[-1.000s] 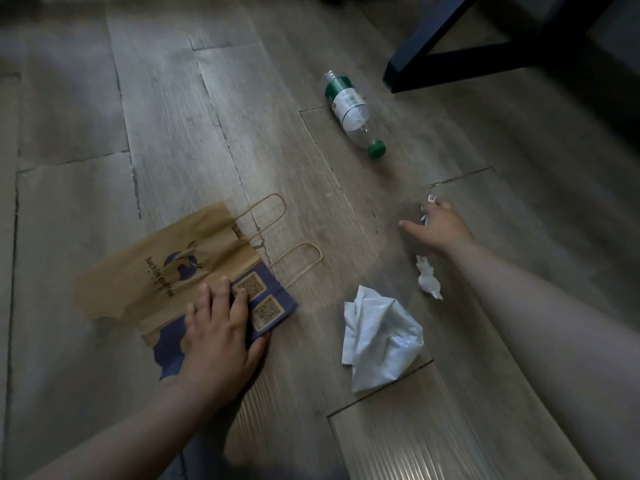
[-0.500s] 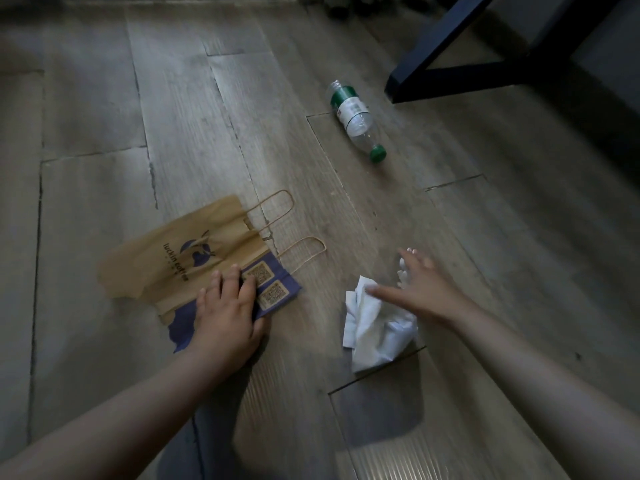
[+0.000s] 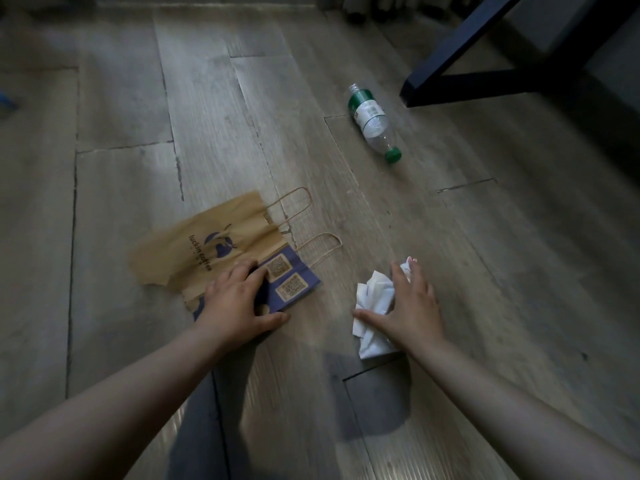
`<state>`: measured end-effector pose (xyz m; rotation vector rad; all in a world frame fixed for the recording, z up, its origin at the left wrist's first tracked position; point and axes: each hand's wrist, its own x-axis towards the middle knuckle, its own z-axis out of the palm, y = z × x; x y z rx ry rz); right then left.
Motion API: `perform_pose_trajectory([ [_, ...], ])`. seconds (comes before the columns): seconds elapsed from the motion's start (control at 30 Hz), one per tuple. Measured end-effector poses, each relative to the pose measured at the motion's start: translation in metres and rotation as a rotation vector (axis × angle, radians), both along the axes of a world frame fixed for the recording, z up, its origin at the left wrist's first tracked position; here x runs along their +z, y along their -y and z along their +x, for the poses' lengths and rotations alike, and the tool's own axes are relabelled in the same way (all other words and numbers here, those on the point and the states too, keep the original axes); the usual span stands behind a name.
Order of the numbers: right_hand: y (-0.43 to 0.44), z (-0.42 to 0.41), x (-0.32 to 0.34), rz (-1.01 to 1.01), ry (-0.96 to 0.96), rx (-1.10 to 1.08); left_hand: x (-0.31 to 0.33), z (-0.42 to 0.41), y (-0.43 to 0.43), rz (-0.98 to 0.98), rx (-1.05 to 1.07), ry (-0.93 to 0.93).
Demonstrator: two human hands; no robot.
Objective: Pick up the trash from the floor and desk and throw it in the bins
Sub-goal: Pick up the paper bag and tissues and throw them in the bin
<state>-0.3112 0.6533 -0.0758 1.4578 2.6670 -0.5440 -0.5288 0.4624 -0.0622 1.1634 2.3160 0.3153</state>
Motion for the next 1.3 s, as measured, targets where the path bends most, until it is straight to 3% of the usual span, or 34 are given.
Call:
perform_pose_trajectory([
  [0.23, -0.001, -0.007, 0.0, 0.007, -0.041, -0.08, -0.002, -0.002, 0.001, 0.035, -0.003, -0.032],
  [0.37, 0.003, -0.009, 0.0, -0.016, -0.105, -0.055, -0.002, 0.005, 0.008, 0.151, 0.04, -0.044],
  [0.6, 0.017, -0.012, 0.004, -0.049, -0.224, 0.005, 0.003, 0.013, 0.018, 0.275, 0.172, 0.122],
  [0.77, 0.019, -0.01, 0.008, -0.109, -0.32, -0.055, 0.012, 0.013, 0.023, 0.355, 0.173, 0.133],
  [1.0, 0.033, -0.013, 0.01, -0.09, -0.117, 0.008, 0.029, 0.016, 0.03, 0.448, 0.131, 0.152],
  [1.3, 0.054, -0.029, 0.02, -0.128, -0.058, 0.067, 0.048, 0.018, 0.048, 0.5, 0.104, 0.09],
])
